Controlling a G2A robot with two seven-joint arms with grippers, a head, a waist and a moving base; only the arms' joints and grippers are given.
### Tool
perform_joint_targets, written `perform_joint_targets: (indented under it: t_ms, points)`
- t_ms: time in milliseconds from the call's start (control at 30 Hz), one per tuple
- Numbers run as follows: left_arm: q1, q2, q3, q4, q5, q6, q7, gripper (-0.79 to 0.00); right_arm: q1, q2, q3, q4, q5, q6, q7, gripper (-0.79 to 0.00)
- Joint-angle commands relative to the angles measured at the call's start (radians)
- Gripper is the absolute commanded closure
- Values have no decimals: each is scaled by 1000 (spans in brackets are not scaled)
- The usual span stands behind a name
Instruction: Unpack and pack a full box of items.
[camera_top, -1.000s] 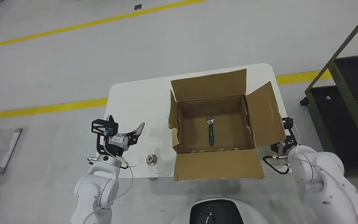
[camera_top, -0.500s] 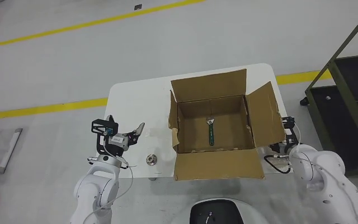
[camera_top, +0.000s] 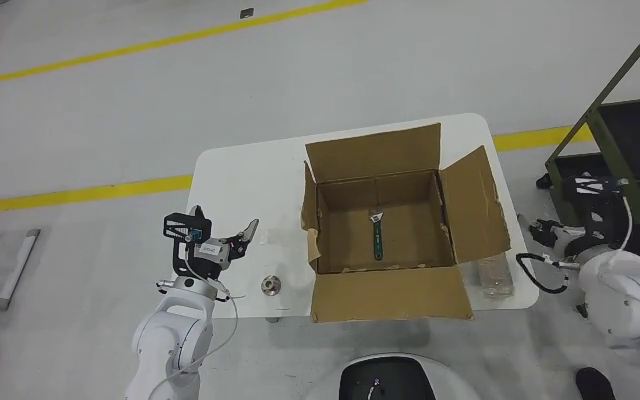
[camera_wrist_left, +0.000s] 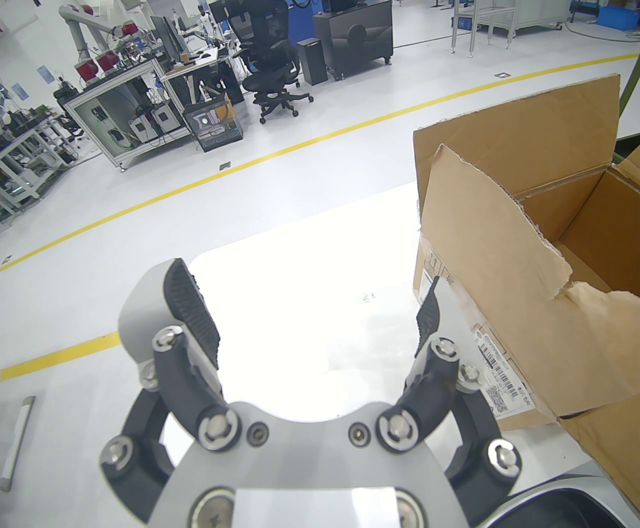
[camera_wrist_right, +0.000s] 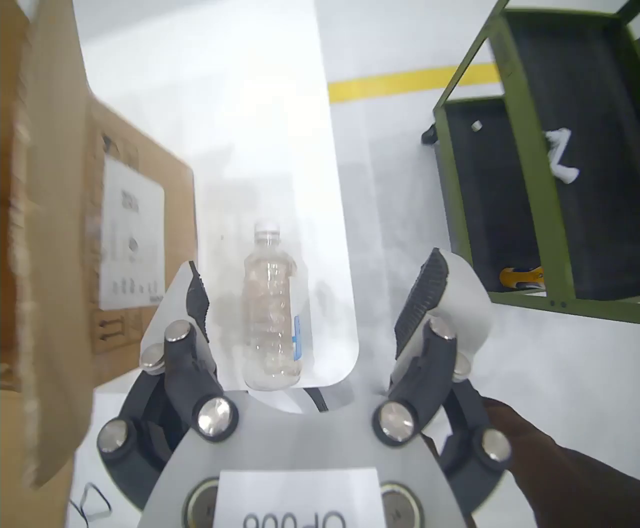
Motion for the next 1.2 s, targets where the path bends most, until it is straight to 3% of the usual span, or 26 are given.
perform_joint_targets:
  t_ms: [0,33,167,267,400,567,800,1167]
  points:
    - [0,0,0,0,0,0,0,-785,-16,-2,40,-62,35,21,-37,-80]
    - [0,0,0,0,0,0,0,-785,-18,-3,56,-100,52,34,-58,0]
    - [0,0,0,0,0,0,0,-785,24,-5,66,-137,122,39,-135,0]
    - [0,0,0,0,0,0,0,-785,101,-2,12,-137,157,-17,-164,0]
    - [0,0,0,0,0,0,0,-785,199,3,-154,-137,72,-77,-130,0]
    - [0,0,0,0,0,0,0,-785,253,-5,-425,-126,-96,-9,-45,0]
    - [0,0,0,0,0,0,0,-785,370,-36,-684,151,-297,122,1,0]
    - [0,0,0,0,0,0,0,-785,370,-36,-684,151,-297,122,1,0]
